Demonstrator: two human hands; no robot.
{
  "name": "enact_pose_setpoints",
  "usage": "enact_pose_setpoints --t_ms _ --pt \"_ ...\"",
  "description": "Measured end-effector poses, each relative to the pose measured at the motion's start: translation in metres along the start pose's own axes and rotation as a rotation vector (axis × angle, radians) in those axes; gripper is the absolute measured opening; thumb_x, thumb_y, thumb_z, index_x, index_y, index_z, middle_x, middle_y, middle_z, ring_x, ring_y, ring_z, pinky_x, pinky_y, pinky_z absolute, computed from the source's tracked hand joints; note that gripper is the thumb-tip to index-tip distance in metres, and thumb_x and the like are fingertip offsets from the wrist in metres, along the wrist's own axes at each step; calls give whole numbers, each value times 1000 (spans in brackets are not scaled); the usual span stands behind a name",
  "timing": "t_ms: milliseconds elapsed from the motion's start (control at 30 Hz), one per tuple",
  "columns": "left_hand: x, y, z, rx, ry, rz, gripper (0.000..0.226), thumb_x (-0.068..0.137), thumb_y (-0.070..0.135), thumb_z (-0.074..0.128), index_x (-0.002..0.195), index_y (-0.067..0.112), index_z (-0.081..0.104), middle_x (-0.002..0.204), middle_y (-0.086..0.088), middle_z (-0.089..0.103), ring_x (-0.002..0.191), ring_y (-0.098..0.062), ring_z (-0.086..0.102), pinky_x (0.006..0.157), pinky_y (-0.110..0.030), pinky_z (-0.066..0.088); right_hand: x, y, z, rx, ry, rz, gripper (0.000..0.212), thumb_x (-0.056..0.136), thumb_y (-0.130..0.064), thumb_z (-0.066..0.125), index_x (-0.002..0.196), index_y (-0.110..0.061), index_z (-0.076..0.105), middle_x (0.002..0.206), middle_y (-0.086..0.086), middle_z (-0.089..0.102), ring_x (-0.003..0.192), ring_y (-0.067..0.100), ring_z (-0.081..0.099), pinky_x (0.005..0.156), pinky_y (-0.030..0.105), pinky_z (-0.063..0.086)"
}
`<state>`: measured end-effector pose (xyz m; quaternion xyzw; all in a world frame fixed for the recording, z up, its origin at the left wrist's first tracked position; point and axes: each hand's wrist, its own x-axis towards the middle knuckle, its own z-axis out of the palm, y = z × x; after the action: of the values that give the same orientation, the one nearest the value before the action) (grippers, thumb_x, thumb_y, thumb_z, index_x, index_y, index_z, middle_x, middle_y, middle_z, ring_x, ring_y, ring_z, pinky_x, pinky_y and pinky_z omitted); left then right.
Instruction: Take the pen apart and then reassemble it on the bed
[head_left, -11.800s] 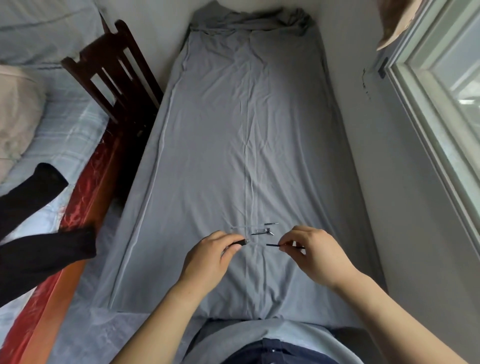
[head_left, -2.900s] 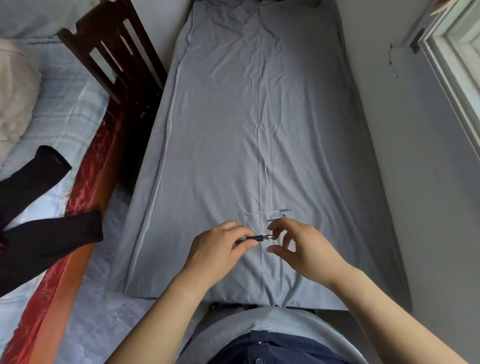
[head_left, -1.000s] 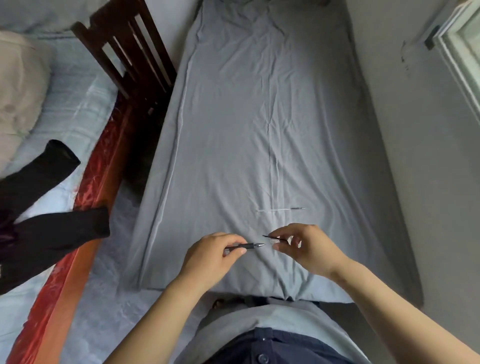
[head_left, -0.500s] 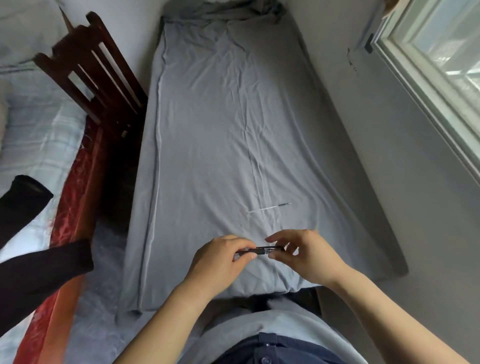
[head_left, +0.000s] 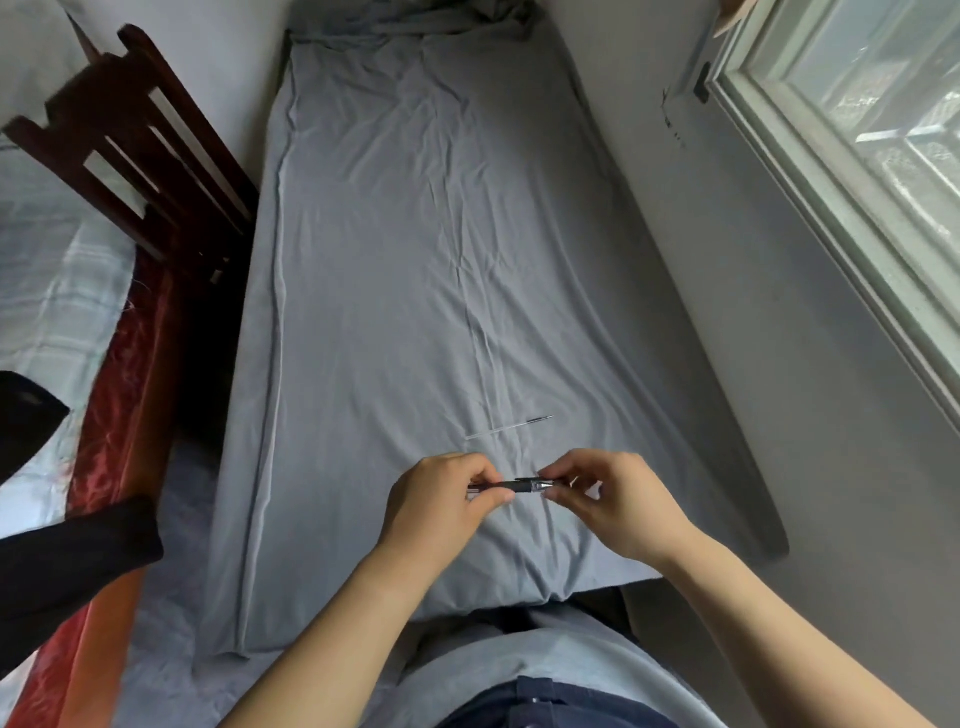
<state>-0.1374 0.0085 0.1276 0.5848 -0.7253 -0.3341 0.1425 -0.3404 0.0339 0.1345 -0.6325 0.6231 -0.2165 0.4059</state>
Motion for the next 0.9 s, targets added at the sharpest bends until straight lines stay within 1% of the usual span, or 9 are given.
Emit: enact_pose_setpoints --t_ms 67,200,300,367,467,567,667,767,900 --pt "11 4 6 5 -37 14 14 72 40 73 74 27 66 71 16 63 66 -1 51 60 -10 36 7 9 -7 -8 -48 -3 6 77 -26 73 79 -30 69 69 -16 69 66 1 60 63 7 40" --pt "36 11 16 38 -82 31 14 74 40 71 77 27 67 73 19 60 71 2 48 63 -4 33 27 27 -21 -77 -93 -26 6 77 -26 72 80 -28 68 68 -11 70 68 3 61 65 14 45" --pt "50 10 28 71 -88 5 11 80 38 65 84 29 65 86 16 66 82 0 54 63 -9 32 53 42 -28 -163 -156 -38 6 79 -28 68 84 -28 64 69 -14 66 68 5 60 67 28 50" --pt "60 5 36 81 -117 -26 11 85 31 60 95 29 65 96 13 68 91 -6 57 71 -17 38 73 55 -29 -209 -188 -5 5 80 -29 66 84 -28 63 68 -18 60 71 10 58 67 32 51" --pt "71 -6 48 104 -154 -101 20 87 24 58 105 30 65 105 11 67 98 -9 58 78 -20 41 97 74 -28 -249 -226 12 3 80 -25 62 83 -26 63 74 -15 59 77 17 60 67 34 51" --pt "78 -19 61 113 -119 -177 18 84 24 62 101 26 67 104 5 68 98 -15 61 81 -27 45 116 89 -21 -249 -245 -5 7 78 -25 66 85 -22 65 88 -6 59 82 21 59 68 36 49" --pt "82 -25 71 172 -75 -226 18 83 24 61 101 27 66 103 5 67 98 -17 60 81 -31 48 127 97 -11 -281 -252 -20 9 79 -23 65 87 -18 65 93 1 58 85 26 58 67 39 50" --pt "86 -30 79 207 7 -239 20 84 21 58 101 27 67 102 3 66 98 -20 58 80 -34 49 128 108 -3 -303 -180 -20 9 80 -23 62 89 -20 63 94 0 59 88 26 58 63 39 50" --pt "86 -35 82 283 -10 -248 22 85 24 55 104 29 65 108 6 64 101 -20 57 83 -34 46 123 118 3 -333 -120 -29 11 80 -22 62 91 -21 63 94 0 59 90 26 58 61 36 49"
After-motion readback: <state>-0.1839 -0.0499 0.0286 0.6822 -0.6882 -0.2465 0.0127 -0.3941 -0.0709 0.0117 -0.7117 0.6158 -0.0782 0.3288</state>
